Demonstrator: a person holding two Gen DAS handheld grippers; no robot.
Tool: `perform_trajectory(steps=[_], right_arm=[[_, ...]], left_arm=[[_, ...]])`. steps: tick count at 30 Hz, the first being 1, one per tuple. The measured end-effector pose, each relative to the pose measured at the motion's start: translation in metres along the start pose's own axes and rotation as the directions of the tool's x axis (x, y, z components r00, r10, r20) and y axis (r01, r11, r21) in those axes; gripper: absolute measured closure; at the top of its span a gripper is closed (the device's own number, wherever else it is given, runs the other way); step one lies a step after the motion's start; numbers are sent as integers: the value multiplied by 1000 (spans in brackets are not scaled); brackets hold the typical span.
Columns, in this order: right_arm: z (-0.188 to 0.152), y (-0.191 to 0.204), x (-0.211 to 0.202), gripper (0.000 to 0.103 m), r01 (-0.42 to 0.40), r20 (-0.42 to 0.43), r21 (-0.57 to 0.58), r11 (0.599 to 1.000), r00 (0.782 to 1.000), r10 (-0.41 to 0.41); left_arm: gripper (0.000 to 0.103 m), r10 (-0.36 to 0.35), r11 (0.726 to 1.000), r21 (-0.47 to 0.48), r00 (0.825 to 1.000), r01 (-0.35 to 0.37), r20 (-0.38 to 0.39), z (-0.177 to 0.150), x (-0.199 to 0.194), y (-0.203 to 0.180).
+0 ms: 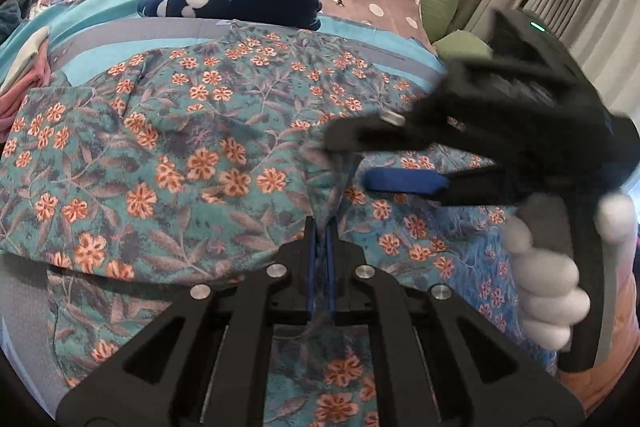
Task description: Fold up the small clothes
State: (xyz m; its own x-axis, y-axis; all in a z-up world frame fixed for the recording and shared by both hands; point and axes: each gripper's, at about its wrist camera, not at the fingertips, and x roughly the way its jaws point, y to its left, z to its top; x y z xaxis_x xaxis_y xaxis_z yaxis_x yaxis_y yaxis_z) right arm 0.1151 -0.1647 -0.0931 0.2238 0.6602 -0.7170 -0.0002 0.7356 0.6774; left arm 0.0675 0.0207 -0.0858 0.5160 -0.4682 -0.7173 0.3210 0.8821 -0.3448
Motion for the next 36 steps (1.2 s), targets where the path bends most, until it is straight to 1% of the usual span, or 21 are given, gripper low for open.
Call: perform_trajectory(steps=[1, 3, 5, 7, 8, 9, 10, 11, 12, 13, 15, 16, 18, 21, 24, 26, 28, 30, 32, 35, 36], right_arm=[[3, 1, 5, 37, 4, -7, 5, 1000, 1000, -4], [10, 4, 12, 81, 38, -14, -9, 999, 999, -38], [14, 8, 10, 96, 62, 8, -34, 997, 998, -62], [19, 17, -7, 98, 60, 71, -82, 995, 996, -54], [21, 24, -23, 99, 63, 121, -116, 991, 991, -49], [23, 27, -34, 99, 66, 158, -135, 989, 986, -44], [26, 28, -46, 99, 75, 191, -148, 986, 980, -46], [29, 27, -61, 100, 89, 233, -159, 983, 971, -50], [31, 22, -78, 100, 107, 272, -161, 981, 960, -60], [33, 15, -90, 100, 126, 297, -154, 980, 952, -76], [40, -8, -115, 100, 176, 349, -114, 978, 929, -126], [41, -20, -122, 100, 196, 366, -94, 976, 919, -149], [43, -43, -132, 100, 236, 386, -53, 970, 901, -198], [43, -70, -129, 100, 234, 359, -5, 972, 908, -217], [41, -80, -116, 100, 249, 338, 3, 969, 911, -235], [40, -83, -111, 98, 272, 334, 3, 962, 907, -257], [42, -81, -106, 97, 304, 339, 3, 953, 896, -287], [42, -82, -107, 96, 350, 352, 10, 937, 875, -331], [41, -84, -109, 96, 375, 361, 10, 927, 863, -354], [41, -86, -110, 95, 374, 347, 11, 927, 868, -355], [39, -87, -109, 86, 375, 334, 11, 927, 873, -357]], left_arm=[[100, -1, 1000, 4, 1000, 1, -1, 0, 0, -2], [100, -2, 1000, 6, 1000, 2, -2, 1, 1, -5], [100, -7, 1000, 3, 1000, 7, 0, 4, 2, -8], [99, -12, 1000, 11, 1000, 12, 21, 10, -1, -14], [98, -18, 1000, 15, 999, 18, 35, 13, -4, -17], [93, -24, 1000, 18, 998, 24, 54, 16, -8, -20], [81, -31, 999, 17, 997, 30, 75, 20, -13, -23], [74, -40, 999, 14, 995, 39, 87, 22, -17, -24], [62, -46, 999, 11, 994, 46, 99, 25, -22, -24], [57, -41, 999, 11, 992, 40, 117, 25, -28, -24], [53, -12, 1000, 17, 990, 10, 143, 23, -39, -19], [51, 17, 1000, 8, 988, -19, 154, 21, -45, -11], [50, 82, 997, -25, 984, -79, 160, 16, -53, 7], [50, 160, 985, -81, 977, -150, 139, 9, -57, 36], [50, 269, 958, -133, 958, -254, 104, 1, -61, 65], [49, 295, 947, -157, 952, -281, 76, -4, -62, 79], [47, 313, 941, -160, 948, -300, 62, -7, -62, 88], [47, 333, 934, -157, 941, -321, 53, -11, -61, 94], [46, 352, 924, -169, 935, -342, 33, -12, -57, 101], [47, 370, 910, -204, 929, -361, 9, -11, -51, 115], [46, 377, 907, -207, 926, -367, 10, -11, -51, 117]])
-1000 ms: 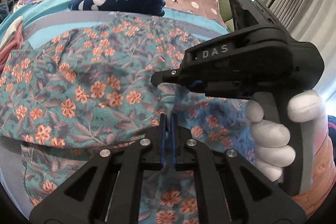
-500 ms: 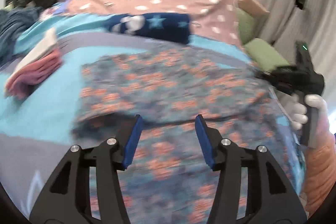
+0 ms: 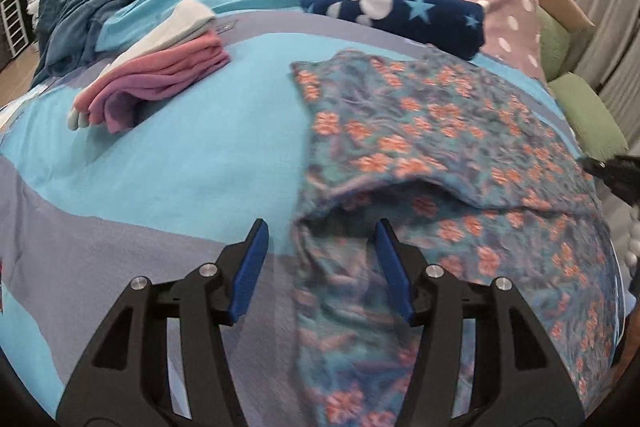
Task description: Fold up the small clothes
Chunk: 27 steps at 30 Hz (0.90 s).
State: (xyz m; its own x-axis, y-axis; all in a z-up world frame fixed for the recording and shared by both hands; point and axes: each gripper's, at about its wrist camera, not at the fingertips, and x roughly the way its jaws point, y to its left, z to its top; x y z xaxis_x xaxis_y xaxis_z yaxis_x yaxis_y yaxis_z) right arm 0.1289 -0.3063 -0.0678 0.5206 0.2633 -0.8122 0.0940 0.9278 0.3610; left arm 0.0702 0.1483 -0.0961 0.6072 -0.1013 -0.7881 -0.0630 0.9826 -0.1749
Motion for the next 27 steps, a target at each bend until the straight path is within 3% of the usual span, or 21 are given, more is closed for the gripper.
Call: perform_trajectory(steps=[1, 2, 7, 8, 9, 10, 13, 15, 18, 19, 23, 25, 27], right_arm=[[-1, 0, 0, 77, 1, -11, 1, 1000, 1000, -1], [-4, 0, 1, 63, -2, -27, 4, 1000, 1000, 2], [-23, -1, 12, 59, -59, -119, 20, 998, 991, 61], [-25, 0, 14, 64, -49, -125, 9, 999, 991, 49], [-28, 3, 14, 94, 1, -111, -26, 1000, 994, -4], [-28, 5, 12, 97, 30, -100, -48, 998, 994, -35], [-25, 10, -9, 100, 101, -14, -83, 991, 995, -102], [-23, 14, -15, 100, 175, 14, -131, 976, 985, -175], [-27, 9, -1, 98, 327, -41, -183, 927, 940, -340], [-26, 8, 0, 98, 338, -48, -167, 926, 935, -350], [-13, 32, -8, 90, 239, -8, -146, 960, 970, -242], [-4, 72, -5, 83, 122, -23, -217, 969, 991, -130], [3, 120, 6, 71, -26, -81, -299, 954, 997, 2]], left_arm=[[47, 7, 1000, -4, 1000, -7, 5, 2, 2, 3], [47, 11, 1000, -8, 1000, -11, 9, 4, 3, 4], [47, 32, 999, -26, 999, -31, 20, 8, 8, 12], [47, 33, 999, -29, 999, -33, 21, 9, 10, 13], [51, 34, 999, -29, 999, -33, 24, 9, 9, 13], [63, 35, 999, -29, 999, -34, 29, 10, 9, 13], [83, 0, 1000, -25, 999, 1, 35, 9, 8, 13], [86, -4, 1000, -9, 999, 4, 37, 7, 6, 11], [89, 1, 1000, 3, 999, -1, 45, 4, 3, 7], [89, -4, 1000, 0, 999, 4, 46, 2, 2, 7], [90, -43, 999, -23, 998, 44, 43, -3, 0, 13], [90, -54, 998, -29, 998, 56, 42, -3, 2, 15], [90, -58, 998, -27, 997, 59, 49, -5, 3, 14]])
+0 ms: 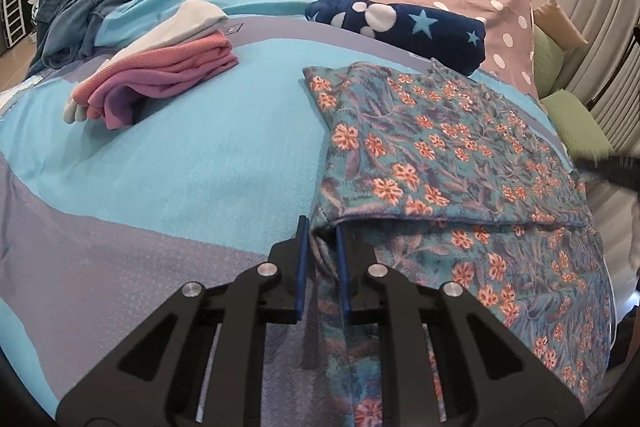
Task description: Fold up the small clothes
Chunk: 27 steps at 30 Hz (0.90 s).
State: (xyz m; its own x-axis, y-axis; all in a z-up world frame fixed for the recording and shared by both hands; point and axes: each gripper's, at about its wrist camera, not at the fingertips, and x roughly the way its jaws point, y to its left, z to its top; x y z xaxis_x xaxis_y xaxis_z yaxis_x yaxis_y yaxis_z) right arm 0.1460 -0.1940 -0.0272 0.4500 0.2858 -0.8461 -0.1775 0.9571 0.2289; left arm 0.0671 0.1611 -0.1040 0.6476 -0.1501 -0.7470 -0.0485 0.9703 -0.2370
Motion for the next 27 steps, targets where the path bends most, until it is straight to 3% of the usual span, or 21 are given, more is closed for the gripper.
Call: perform_trajectory(steps=[2, 7, 10, 14, 20, 22, 23, 25, 27], right_arm=[[23, 54, 17, 64, -116, -48, -119, 986, 993, 111], [60, 156, 67, 58, -238, -198, -282, 929, 962, 186], [79, 202, 104, 56, -261, -285, -351, 899, 944, 163], [89, 234, 142, 51, -305, -402, -387, 870, 905, 138], [83, 262, 182, 52, -364, -578, -483, 796, 816, 23], [77, 268, 183, 73, -349, -579, -520, 780, 815, -21], [76, 271, 183, 98, -347, -582, -523, 778, 813, -29], [80, 276, 178, 101, -335, -546, -515, 789, 838, -1], [89, 277, 169, 101, -383, -511, -437, 814, 850, 125]], left_arm=[[90, -2, 1000, 4, 1000, 2, 7, -1, 0, -1], [90, -23, 1000, -3, 1000, 23, 13, -3, 1, 1], [90, -44, 999, -18, 999, 44, 15, -4, 1, 5], [91, -63, 998, -30, 998, 63, 17, -4, 1, 7], [91, -97, 994, -51, 995, 97, 15, -3, 2, 11], [91, -108, 992, -60, 994, 109, 19, -4, 2, 13], [92, -110, 992, -63, 994, 111, 22, -4, 2, 13], [96, -114, 991, -66, 993, 115, 32, -4, 0, 13], [97, -104, 992, -66, 993, 108, 62, -5, -7, 13]])
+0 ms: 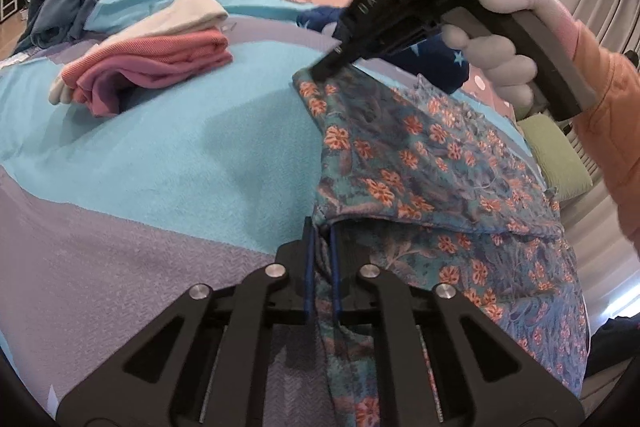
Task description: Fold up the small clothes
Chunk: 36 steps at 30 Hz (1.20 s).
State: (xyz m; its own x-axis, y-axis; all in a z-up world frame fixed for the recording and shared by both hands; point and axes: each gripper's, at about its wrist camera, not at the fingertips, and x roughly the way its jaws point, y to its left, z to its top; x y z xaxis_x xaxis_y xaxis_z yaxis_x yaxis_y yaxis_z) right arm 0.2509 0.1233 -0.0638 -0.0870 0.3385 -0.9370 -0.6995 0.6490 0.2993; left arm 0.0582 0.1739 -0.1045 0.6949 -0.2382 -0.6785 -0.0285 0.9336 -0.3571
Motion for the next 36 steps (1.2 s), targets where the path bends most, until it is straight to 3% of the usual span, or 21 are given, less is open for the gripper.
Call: perform_trajectory(steps=[2, 4, 8, 10, 12, 15, 19, 22, 23, 26, 29, 33, 35, 36], right_arm=[[4, -5, -6, 101, -55, 89, 36, 998, 995, 52], [7, -14, 6, 103, -77, 110, 73, 994, 992, 68], [-1, -33, 15, 100, -21, 123, 138, 990, 992, 4], [-14, -44, -3, 99, -34, 192, 198, 980, 981, -5], [-33, -56, -32, 90, -65, 267, 228, 972, 964, 2], [-93, -72, -76, 76, -62, 360, 243, 968, 932, -31], [-201, -113, -116, 72, -112, 426, 381, 918, 902, -66], [-292, -149, -133, 69, -125, 446, 536, 835, 882, -154], [-326, -163, -136, 68, -136, 442, 597, 791, 878, -182], [-384, -181, -131, 68, -218, 459, 676, 704, 872, -171], [-409, -186, -125, 67, -286, 493, 682, 673, 860, -134], [-399, -192, -99, 54, -384, 520, 650, 656, 854, -15], [-384, -190, -92, 58, -349, 508, 655, 670, 860, -49], [-377, -188, -93, 91, -308, 499, 666, 679, 861, -98]], left_arm=[[97, 18, 1000, 13, 999, -19, 36, -1, -9, -2], [97, 55, 998, 33, 998, -56, 34, -3, -13, -5], [96, 52, 999, 10, 998, -52, -26, -7, -9, 2], [96, 63, 998, 13, 998, -63, -20, -6, -13, 4], [96, 96, 995, 10, 995, -96, -11, -9, -16, 6], [96, 133, 990, -43, 991, -133, -6, -8, -24, 22], [96, 146, 989, -42, 989, -145, 37, -1, -40, 29], [95, 118, 993, -19, 990, -117, 72, 9, -48, 19], [94, 110, 994, -10, 991, -110, 74, 11, -48, 14], [81, 92, 995, 30, 994, -94, 66, 17, -43, -5], [70, 99, 993, 56, 994, -101, 39, 16, -32, -21], [62, 135, 989, 61, 991, -134, -3, 10, -22, -31], [60, 167, 984, 63, 986, -166, -13, 7, -20, -30], [60, 181, 982, 59, 983, -179, -17, 7, -19, -29]])
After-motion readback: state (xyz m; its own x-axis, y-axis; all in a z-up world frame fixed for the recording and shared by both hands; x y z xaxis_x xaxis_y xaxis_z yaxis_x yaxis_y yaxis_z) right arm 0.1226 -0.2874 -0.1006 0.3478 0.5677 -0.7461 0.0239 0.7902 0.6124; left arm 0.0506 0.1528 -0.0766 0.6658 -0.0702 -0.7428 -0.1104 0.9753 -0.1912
